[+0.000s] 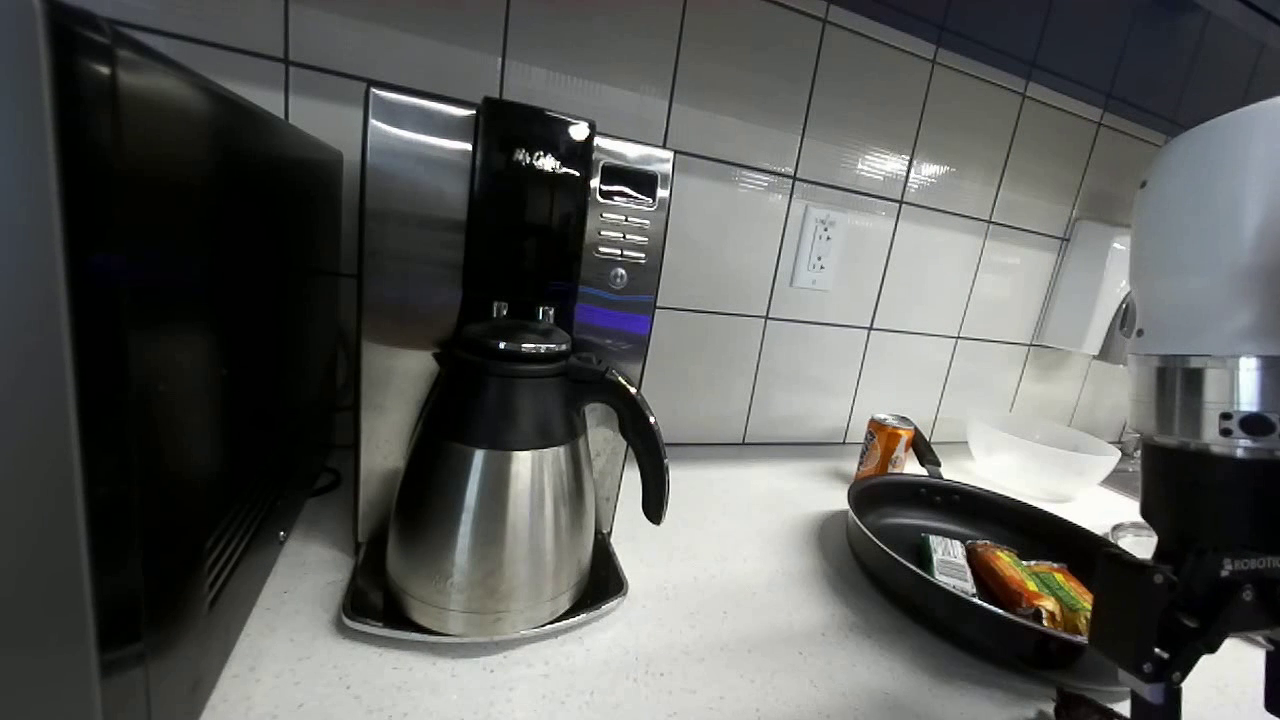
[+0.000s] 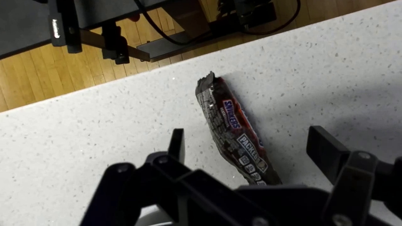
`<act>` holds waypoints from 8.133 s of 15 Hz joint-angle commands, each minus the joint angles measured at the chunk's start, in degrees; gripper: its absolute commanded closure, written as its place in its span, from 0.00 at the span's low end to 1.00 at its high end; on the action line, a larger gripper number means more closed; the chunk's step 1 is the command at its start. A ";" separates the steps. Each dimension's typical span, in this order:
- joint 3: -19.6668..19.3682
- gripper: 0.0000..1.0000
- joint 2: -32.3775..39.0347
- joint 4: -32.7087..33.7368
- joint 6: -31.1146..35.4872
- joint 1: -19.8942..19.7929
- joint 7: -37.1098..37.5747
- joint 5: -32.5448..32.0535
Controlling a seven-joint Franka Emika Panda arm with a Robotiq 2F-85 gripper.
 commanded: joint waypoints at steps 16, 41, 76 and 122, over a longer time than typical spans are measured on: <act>-0.90 0.00 8.82 -1.88 17.93 -1.31 -2.00 4.43; 1.62 0.95 1.51 2.14 14.97 0.18 -13.96 15.14; -5.64 0.95 26.45 34.65 8.02 -3.86 -3.59 15.26; -9.08 0.00 7.38 16.51 6.03 -3.06 8.36 7.10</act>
